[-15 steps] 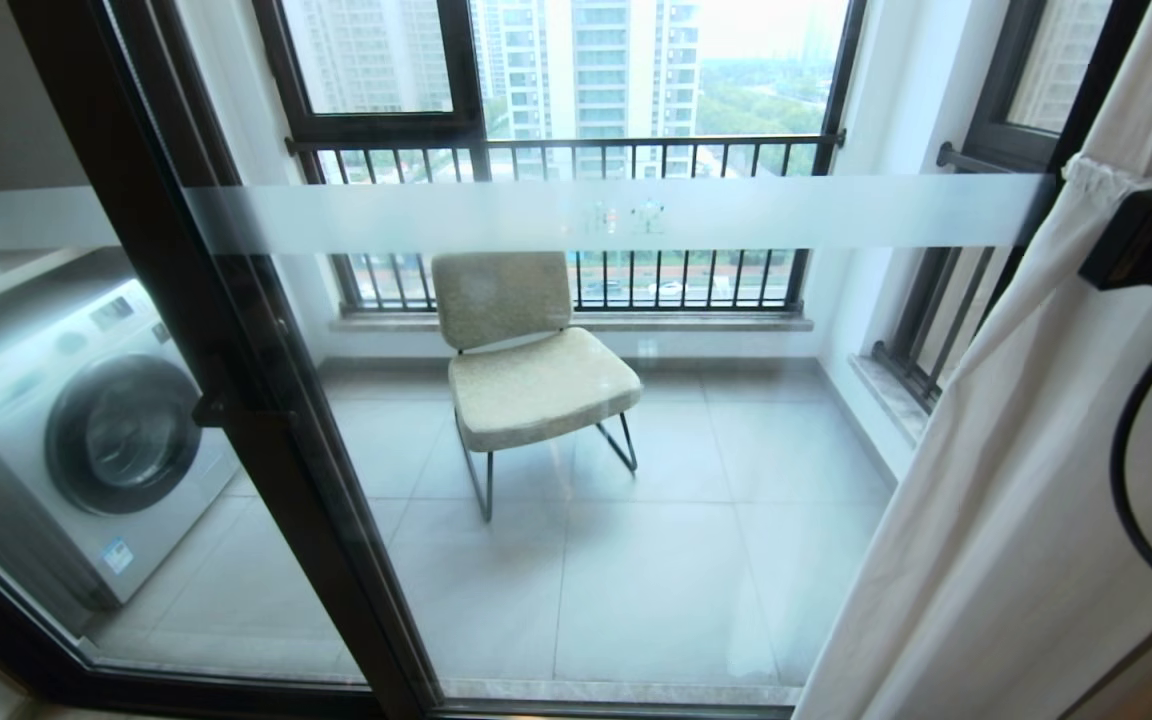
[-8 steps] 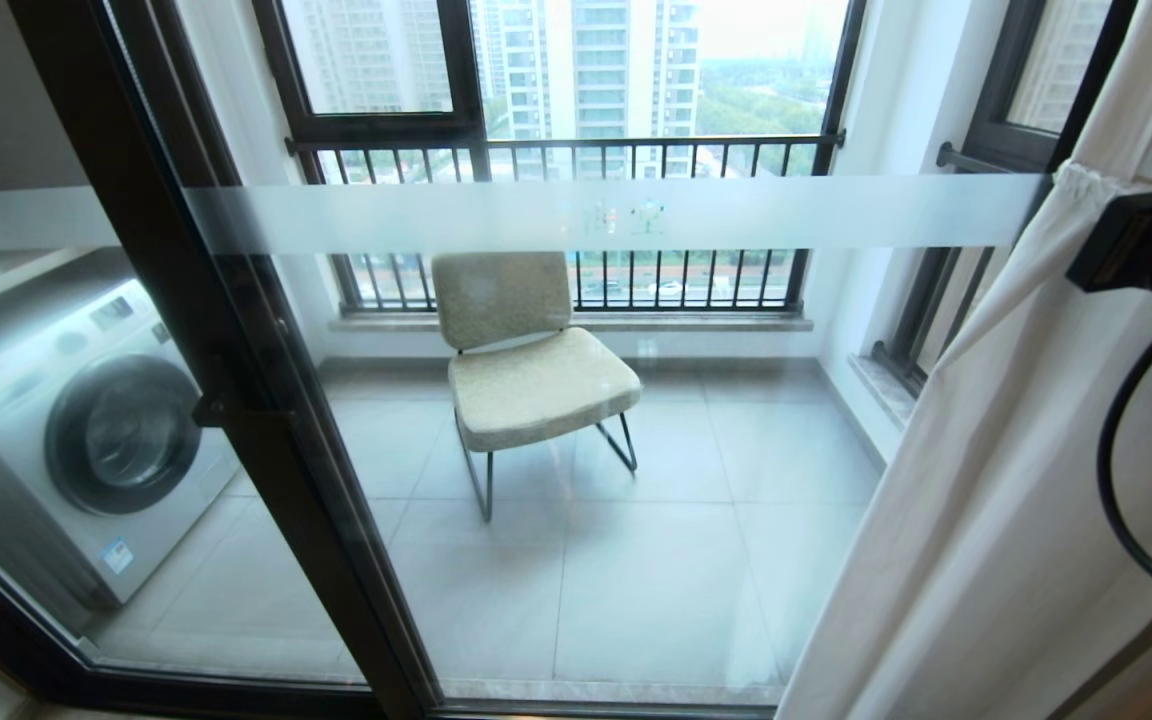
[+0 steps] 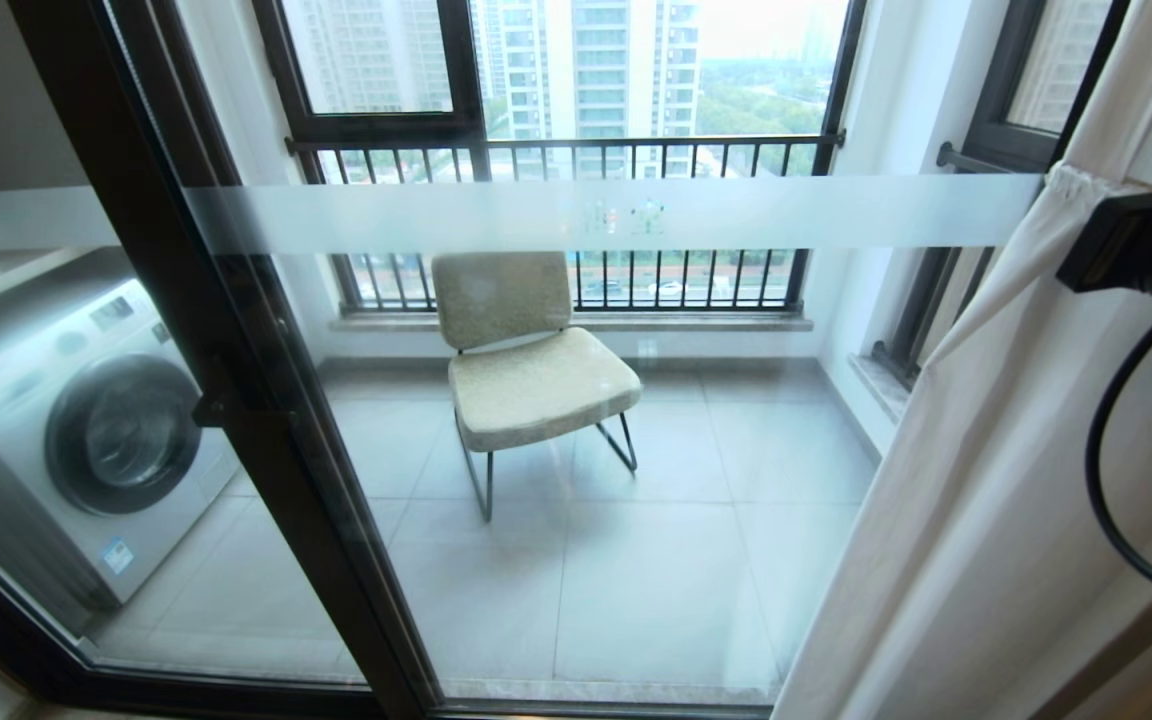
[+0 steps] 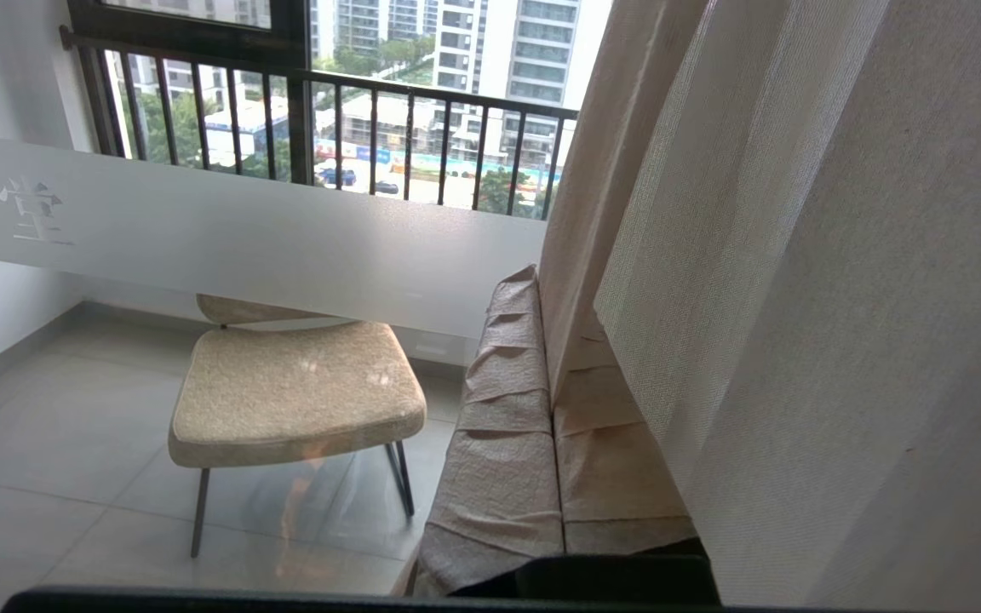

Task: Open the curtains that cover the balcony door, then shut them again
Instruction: Close the inner curtains on both sides

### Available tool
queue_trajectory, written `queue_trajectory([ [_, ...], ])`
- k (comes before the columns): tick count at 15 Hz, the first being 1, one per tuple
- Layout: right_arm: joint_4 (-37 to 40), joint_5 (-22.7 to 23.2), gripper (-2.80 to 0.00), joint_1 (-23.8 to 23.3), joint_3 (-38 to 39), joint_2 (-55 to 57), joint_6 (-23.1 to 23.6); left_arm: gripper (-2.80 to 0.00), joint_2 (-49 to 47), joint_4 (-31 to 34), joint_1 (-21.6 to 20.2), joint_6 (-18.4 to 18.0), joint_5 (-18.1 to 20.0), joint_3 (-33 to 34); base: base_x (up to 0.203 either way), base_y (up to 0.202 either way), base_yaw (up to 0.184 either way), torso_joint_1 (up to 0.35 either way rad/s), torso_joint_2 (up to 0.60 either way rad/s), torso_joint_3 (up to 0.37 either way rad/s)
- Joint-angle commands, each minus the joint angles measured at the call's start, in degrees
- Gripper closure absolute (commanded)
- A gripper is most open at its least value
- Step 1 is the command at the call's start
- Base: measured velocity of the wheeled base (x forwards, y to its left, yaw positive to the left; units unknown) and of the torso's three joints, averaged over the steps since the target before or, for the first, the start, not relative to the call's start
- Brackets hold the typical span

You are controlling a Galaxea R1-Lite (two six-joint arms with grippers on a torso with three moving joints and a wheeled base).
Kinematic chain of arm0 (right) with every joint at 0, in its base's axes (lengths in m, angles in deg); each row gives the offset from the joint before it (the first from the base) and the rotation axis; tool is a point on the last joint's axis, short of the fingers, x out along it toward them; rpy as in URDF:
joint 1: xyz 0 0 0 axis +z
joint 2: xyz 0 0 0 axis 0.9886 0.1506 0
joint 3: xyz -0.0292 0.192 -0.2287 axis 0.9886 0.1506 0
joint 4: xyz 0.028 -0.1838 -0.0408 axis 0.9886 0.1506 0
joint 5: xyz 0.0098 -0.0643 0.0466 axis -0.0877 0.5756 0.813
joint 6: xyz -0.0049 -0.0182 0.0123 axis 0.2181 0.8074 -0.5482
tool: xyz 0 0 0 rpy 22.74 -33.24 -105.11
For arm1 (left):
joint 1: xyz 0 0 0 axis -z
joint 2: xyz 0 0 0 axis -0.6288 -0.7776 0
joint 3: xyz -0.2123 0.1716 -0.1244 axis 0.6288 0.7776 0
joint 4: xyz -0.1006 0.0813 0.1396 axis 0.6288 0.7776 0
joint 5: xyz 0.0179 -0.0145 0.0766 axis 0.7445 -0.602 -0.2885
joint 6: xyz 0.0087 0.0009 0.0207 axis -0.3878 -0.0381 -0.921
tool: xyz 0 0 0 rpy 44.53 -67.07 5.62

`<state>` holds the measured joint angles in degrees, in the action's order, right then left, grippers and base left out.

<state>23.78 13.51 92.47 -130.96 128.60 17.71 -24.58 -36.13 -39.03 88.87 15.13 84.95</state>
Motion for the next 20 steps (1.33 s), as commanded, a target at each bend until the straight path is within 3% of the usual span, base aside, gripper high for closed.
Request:
queue_trajectory([
  [1, -0.22, -0.05, 0.0, 0.03, 0.26, 0.09, 0.07, 0.0, -0.01, -0.01, -0.01, 0.0, -0.05, 0.0, 0.0, 0.0, 0.0, 0.0, 0.0, 0.0],
  [7, -0.31, -0.13, 0.0, -0.06, 0.71, -0.1, 0.07, 0.0, -0.01, -0.01, -0.01, 0.0, -0.05, 0.0, 0.001, 0.036, -0.003, -0.001, 0.0, 0.002],
  [20, -0.66, -0.81, 0.0, 0.03, 0.78, -0.01, 0.18, 0.0, -0.01, -0.01, -0.01, 0.0, -0.05, 0.0, 0.0, 0.19, 0.0, 0.003, 0.0, 0.001],
])
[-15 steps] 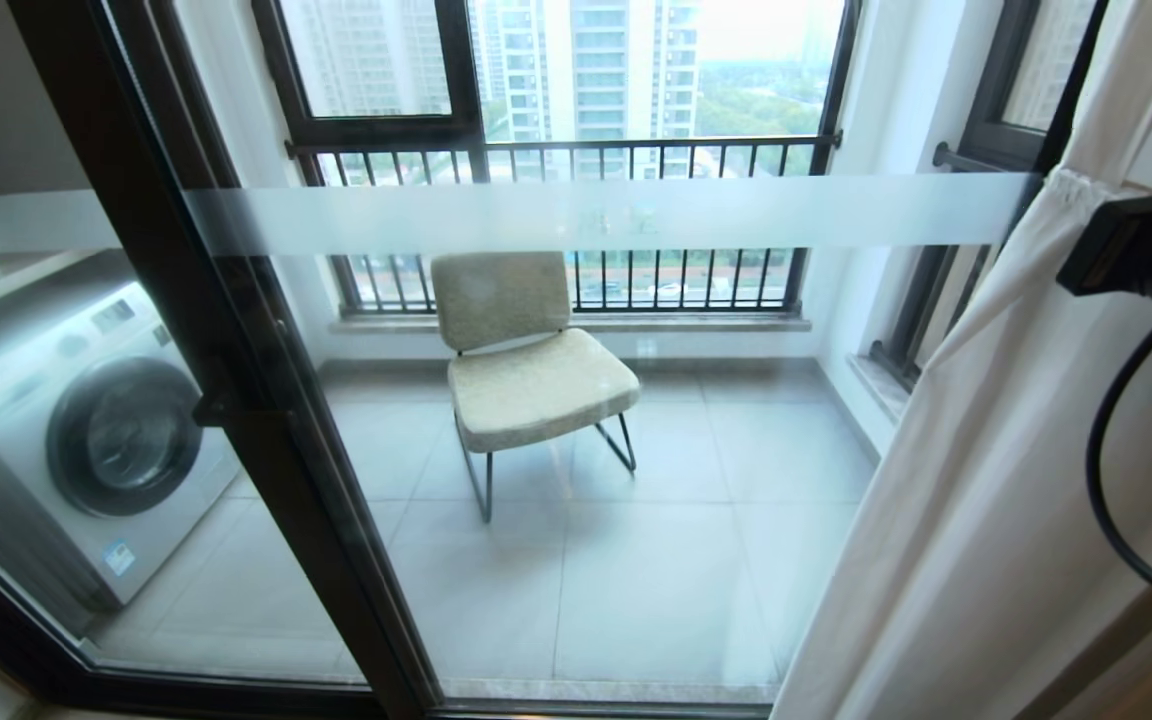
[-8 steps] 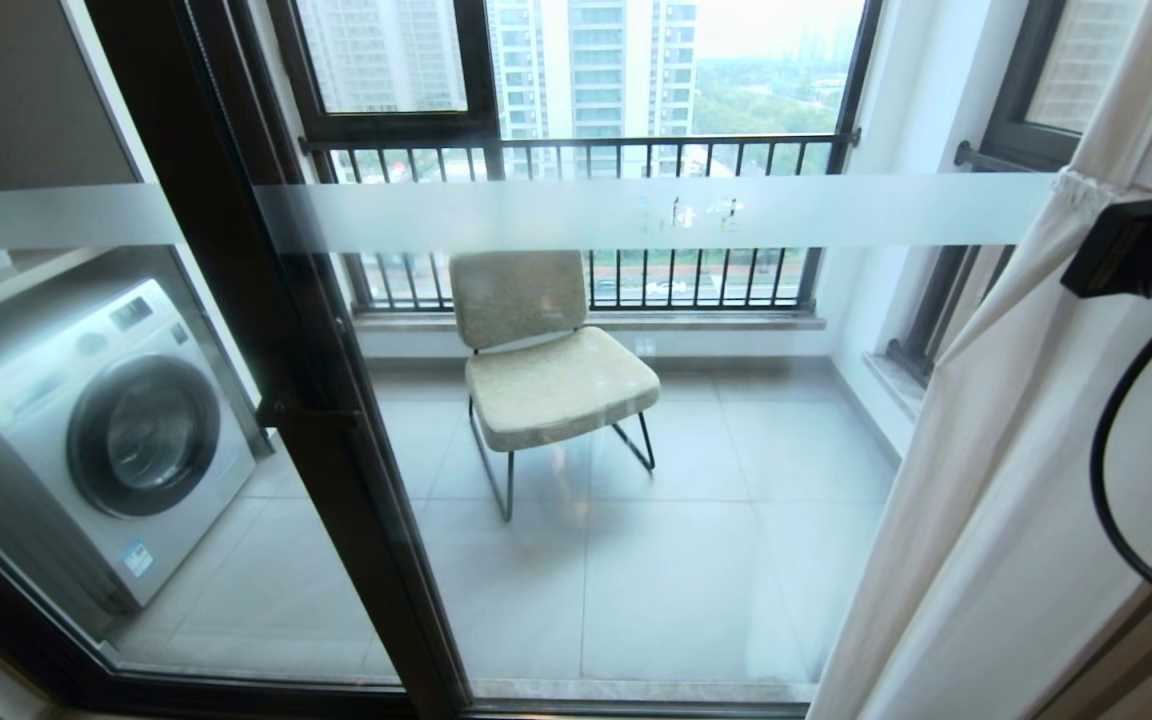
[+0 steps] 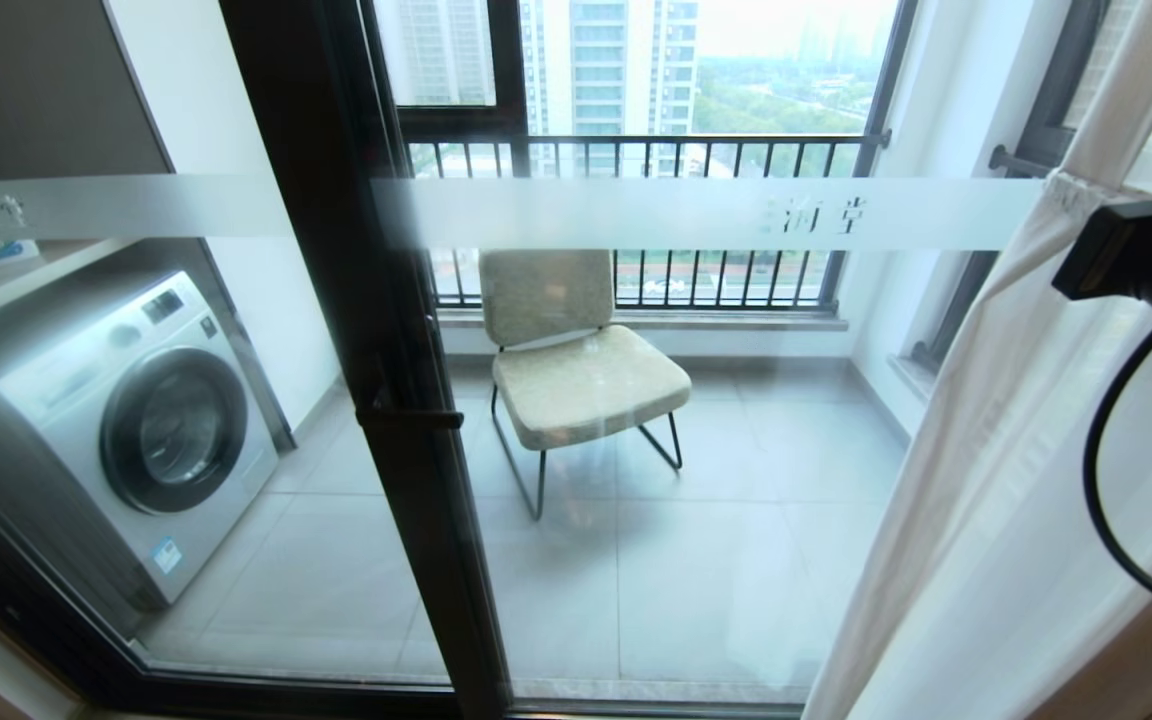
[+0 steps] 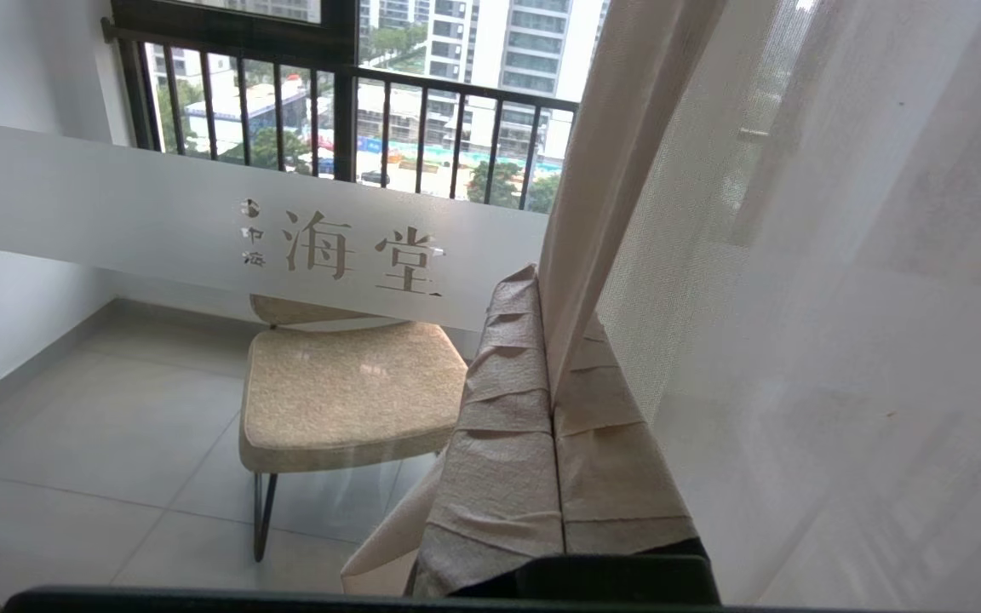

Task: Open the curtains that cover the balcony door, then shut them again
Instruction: Close the inner curtains on both sides

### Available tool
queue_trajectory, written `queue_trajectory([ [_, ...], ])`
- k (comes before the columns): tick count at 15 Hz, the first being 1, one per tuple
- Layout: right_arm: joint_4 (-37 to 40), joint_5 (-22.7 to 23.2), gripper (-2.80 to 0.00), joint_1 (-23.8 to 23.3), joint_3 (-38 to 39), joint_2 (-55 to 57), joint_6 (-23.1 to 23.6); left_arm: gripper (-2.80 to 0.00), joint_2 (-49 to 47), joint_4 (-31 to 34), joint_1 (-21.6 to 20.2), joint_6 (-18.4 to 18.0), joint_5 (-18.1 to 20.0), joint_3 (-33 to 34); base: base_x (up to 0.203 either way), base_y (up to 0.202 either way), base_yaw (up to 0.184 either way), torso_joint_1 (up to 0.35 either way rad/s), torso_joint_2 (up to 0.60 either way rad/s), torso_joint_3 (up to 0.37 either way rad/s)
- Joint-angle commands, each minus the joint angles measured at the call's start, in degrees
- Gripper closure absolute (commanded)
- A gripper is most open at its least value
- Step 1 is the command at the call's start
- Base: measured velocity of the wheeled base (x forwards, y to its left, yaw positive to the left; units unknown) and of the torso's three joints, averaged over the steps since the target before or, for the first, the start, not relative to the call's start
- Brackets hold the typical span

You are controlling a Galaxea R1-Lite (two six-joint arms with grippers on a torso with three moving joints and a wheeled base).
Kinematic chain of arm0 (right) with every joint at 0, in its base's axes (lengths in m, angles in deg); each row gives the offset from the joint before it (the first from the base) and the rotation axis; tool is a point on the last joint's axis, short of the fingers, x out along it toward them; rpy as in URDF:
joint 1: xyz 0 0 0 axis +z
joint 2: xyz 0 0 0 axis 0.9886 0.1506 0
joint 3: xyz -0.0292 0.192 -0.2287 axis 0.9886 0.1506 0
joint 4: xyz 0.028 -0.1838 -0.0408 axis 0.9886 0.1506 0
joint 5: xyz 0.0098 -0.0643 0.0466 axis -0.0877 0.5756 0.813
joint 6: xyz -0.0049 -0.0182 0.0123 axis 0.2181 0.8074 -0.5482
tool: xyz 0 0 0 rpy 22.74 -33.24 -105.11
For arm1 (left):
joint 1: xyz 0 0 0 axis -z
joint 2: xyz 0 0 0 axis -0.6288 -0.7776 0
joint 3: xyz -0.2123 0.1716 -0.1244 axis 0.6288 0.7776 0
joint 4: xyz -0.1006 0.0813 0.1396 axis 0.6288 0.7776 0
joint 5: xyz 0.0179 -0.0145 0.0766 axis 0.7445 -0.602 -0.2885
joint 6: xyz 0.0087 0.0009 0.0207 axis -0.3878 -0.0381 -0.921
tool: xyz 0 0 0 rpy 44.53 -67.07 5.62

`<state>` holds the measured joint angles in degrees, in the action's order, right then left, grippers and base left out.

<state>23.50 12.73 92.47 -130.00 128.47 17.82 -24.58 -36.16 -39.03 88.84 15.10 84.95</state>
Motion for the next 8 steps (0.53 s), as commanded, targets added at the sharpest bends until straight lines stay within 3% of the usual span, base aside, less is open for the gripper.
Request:
queue_trajectory([
  [1, -0.38, -0.02, 0.0, 0.03, -0.37, 0.04, 0.13, 0.0, -0.01, 0.01, -0.01, 0.02, -0.02, 0.0, 0.0, 0.194, -0.002, 0.002, 0.01, 0.006],
  [8, -0.03, 0.12, 0.0, 0.21, -1.31, 0.04, 0.22, 0.0, -0.01, 0.01, -0.01, 0.02, -0.02, 0.0, 0.0, 0.194, -0.001, 0.001, 0.0, 0.002],
])
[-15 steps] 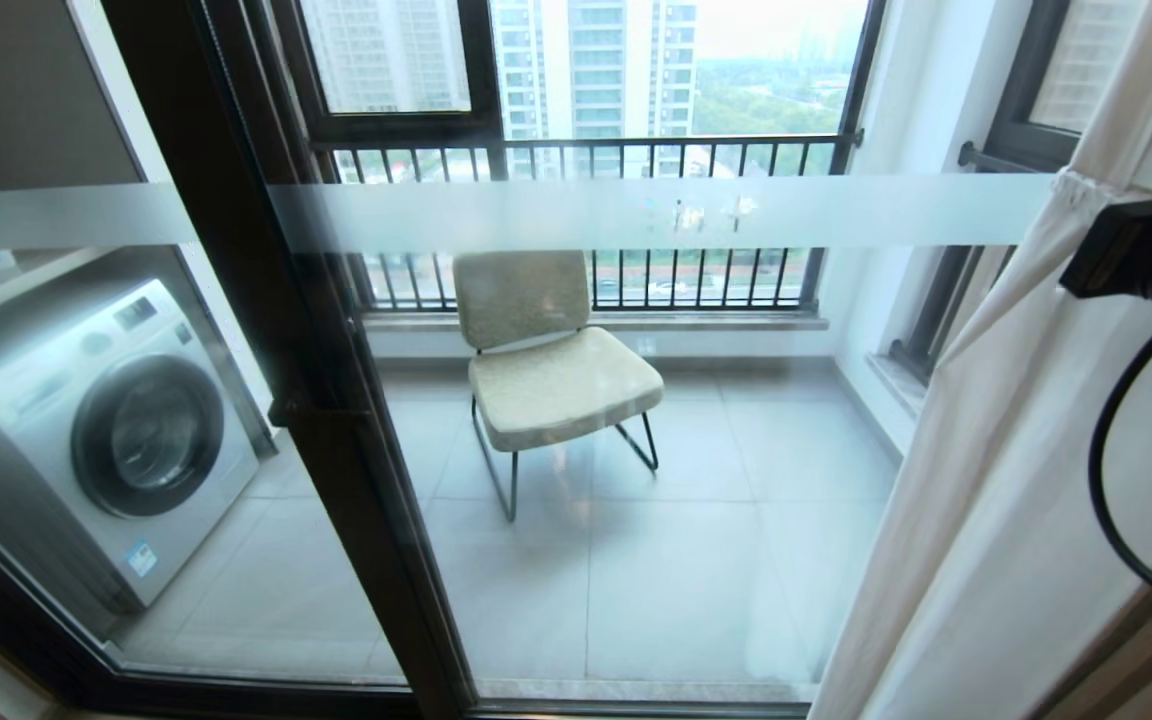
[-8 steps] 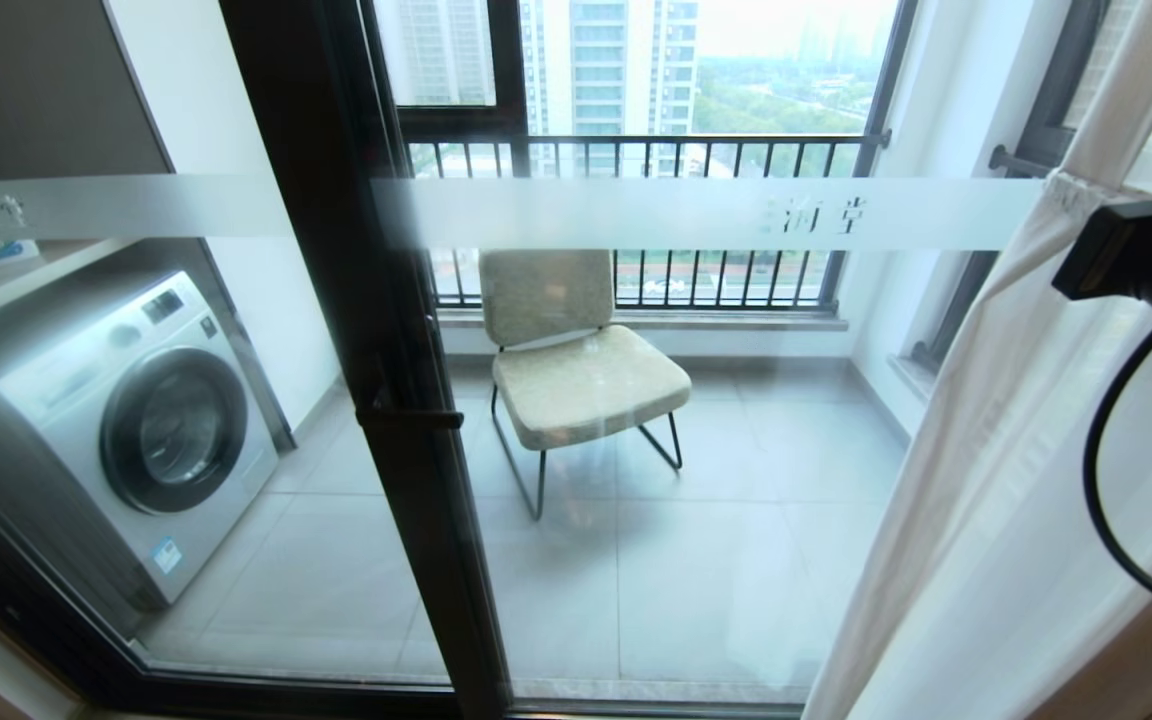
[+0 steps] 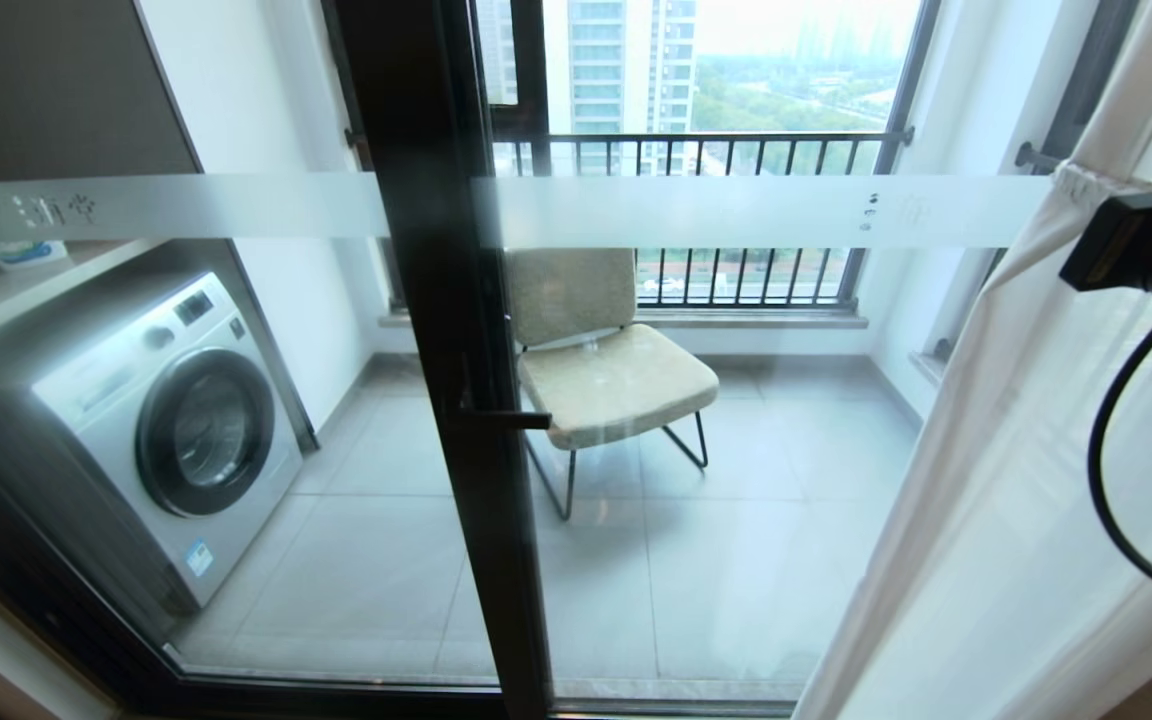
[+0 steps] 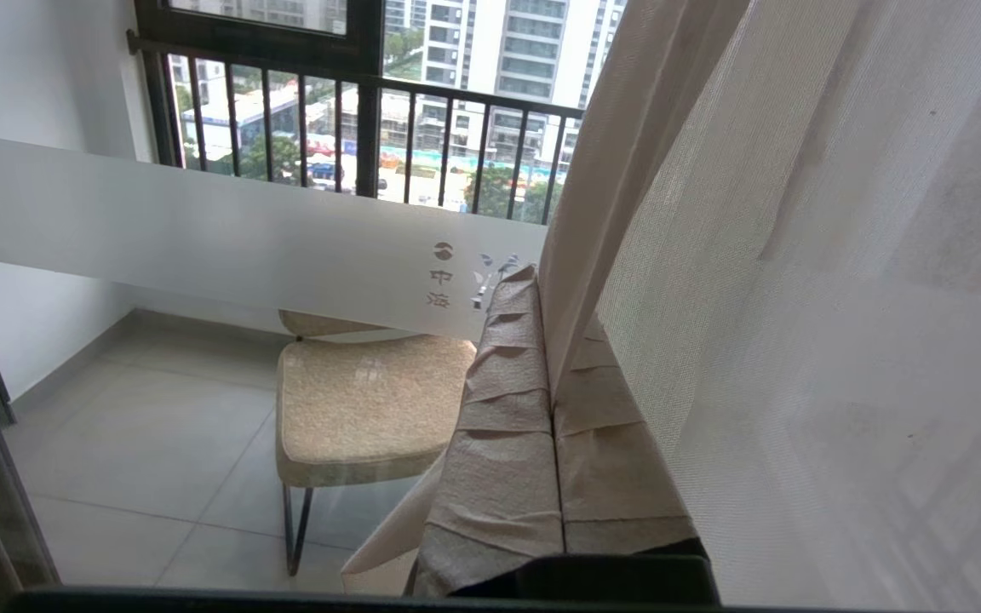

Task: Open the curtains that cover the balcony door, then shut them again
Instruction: Close the inner curtains on both sides

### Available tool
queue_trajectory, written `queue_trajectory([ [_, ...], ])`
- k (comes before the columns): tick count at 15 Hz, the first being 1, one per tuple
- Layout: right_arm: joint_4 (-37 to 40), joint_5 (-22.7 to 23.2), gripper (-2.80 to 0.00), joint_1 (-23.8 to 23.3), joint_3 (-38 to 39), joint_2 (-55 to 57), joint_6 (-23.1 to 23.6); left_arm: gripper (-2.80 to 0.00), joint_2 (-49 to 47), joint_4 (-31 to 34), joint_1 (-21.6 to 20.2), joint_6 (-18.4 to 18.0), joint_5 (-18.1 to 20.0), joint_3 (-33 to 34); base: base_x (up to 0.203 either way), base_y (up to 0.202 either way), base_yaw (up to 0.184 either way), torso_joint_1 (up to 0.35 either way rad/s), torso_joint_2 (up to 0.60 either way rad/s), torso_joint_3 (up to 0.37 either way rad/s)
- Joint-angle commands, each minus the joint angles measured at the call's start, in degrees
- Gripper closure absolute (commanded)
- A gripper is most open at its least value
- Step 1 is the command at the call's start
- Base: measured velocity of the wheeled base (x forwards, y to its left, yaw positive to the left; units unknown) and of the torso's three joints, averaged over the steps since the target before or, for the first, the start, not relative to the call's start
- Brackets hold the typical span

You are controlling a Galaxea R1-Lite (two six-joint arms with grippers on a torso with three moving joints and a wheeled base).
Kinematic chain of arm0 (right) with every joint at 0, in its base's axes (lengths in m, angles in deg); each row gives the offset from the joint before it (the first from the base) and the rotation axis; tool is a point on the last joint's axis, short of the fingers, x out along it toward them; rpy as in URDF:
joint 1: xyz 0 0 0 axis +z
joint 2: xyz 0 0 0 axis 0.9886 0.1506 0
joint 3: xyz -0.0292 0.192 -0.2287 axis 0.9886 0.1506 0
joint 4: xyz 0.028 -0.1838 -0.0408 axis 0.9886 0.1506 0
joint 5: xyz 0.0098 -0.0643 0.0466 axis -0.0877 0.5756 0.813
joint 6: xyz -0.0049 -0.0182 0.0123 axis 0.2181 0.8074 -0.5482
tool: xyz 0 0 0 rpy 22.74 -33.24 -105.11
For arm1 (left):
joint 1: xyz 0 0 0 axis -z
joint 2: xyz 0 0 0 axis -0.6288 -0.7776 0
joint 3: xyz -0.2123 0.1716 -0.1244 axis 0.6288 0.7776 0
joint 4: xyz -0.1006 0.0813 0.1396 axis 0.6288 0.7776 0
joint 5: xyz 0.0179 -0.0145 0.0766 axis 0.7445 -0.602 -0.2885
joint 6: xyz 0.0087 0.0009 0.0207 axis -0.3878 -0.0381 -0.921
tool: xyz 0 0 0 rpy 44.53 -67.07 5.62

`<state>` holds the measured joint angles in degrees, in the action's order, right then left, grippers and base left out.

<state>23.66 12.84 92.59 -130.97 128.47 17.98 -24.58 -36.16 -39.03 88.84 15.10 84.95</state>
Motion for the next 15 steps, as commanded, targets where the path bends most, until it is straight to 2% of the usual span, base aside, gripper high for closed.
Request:
queue_trajectory([
  [1, -0.28, 0.01, 0.0, 0.54, -0.43, 0.04, 0.06, 0.0, -0.01, 0.01, -0.01, 0.02, -0.02, 0.0, 0.0, 0.194, 0.001, 0.001, 0.0, -0.002],
  [15, -0.37, 0.01, 0.0, 1.76, -0.78, 0.57, 0.22, 0.0, -0.01, 0.01, -0.01, 0.02, -0.02, 0.0, 0.0, 0.19, 0.0, 0.003, 0.0, 0.003],
])
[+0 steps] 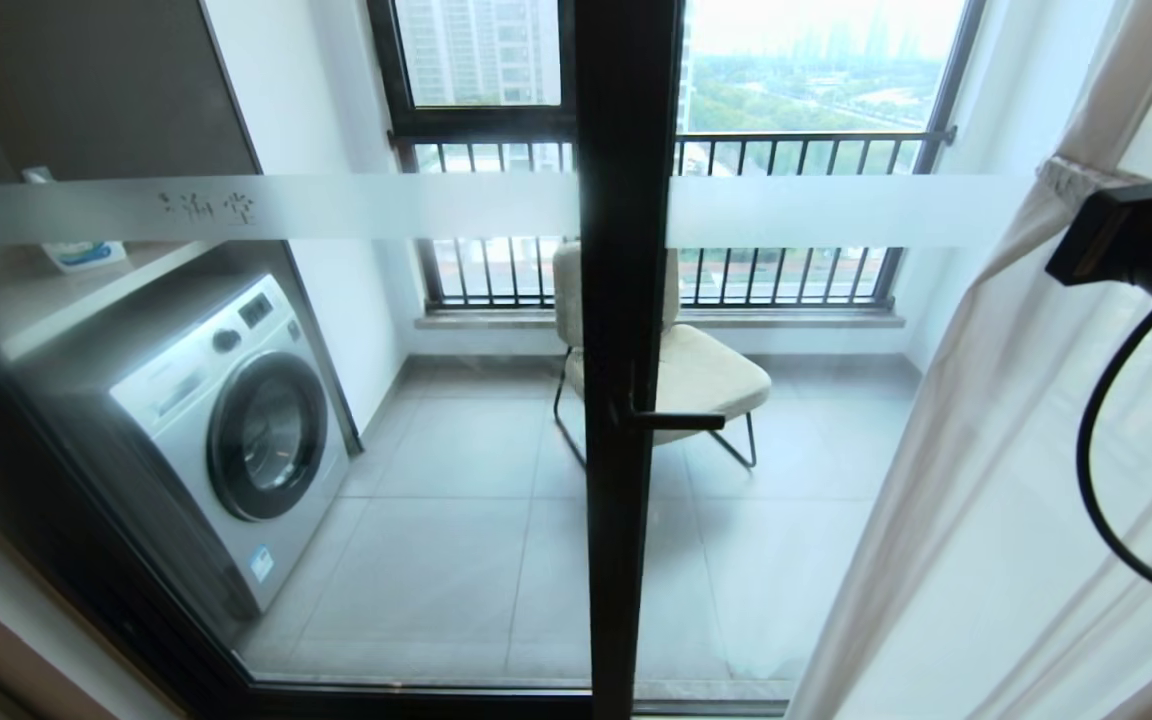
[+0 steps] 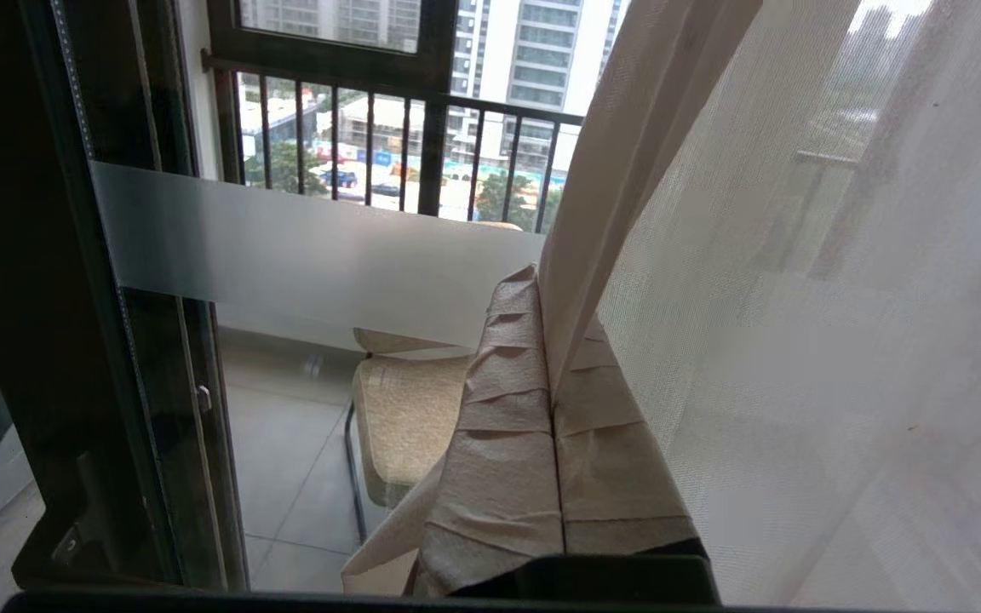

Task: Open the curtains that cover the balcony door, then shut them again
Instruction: Close the inner curtains on both sides

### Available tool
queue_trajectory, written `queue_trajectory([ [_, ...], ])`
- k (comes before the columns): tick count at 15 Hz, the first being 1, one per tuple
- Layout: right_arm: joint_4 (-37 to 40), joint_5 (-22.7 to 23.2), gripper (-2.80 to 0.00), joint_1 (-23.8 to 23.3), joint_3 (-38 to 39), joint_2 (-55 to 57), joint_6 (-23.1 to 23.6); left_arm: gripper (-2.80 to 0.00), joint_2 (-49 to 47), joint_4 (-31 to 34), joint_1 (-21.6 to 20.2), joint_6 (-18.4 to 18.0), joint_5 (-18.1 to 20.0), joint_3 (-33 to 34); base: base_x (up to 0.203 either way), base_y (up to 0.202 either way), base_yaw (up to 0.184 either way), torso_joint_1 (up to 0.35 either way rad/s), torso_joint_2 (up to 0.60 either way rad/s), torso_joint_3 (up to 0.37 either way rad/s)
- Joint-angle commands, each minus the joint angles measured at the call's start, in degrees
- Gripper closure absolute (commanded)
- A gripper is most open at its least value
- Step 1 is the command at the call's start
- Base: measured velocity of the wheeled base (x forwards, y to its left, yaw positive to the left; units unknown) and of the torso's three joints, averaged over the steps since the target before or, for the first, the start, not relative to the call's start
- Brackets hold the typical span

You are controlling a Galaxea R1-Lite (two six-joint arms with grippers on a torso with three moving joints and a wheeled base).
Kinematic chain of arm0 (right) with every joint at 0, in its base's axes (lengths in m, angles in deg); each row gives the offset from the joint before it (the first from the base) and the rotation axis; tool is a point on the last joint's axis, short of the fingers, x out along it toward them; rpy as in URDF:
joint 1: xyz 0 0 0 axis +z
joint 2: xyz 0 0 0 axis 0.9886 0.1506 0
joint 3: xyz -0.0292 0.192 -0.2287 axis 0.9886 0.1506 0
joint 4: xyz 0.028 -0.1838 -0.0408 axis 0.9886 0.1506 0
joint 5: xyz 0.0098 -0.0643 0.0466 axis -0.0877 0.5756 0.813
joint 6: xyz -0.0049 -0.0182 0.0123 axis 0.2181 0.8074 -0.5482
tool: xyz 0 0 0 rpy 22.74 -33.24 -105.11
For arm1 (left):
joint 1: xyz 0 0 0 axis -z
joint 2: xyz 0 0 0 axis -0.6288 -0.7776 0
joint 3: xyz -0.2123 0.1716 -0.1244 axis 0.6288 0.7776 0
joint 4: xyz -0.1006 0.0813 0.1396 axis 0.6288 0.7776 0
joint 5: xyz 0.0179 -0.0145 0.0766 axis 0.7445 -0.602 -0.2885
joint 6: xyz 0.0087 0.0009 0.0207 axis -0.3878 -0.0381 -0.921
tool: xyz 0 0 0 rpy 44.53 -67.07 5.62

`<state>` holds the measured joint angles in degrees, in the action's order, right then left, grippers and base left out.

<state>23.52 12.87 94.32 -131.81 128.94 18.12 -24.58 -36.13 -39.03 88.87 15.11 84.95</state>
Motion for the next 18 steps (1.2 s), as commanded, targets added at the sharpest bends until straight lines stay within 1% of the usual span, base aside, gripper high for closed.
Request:
queue_trajectory([
  [1, -0.23, -0.02, 0.0, 0.02, 0.07, 0.18, 0.01, 0.0, -0.01, -0.01, -0.01, 0.0, -0.03, 0.0, 0.0, 0.193, 0.001, 0.002, 0.0, 0.002],
  [18, -0.23, -0.02, 0.0, 0.02, -0.28, -0.35, 0.1, 0.0, -0.01, -0.01, -0.01, 0.0, -0.03, 0.0, 0.0, 0.191, 0.001, 0.003, 0.0, 0.003],
])
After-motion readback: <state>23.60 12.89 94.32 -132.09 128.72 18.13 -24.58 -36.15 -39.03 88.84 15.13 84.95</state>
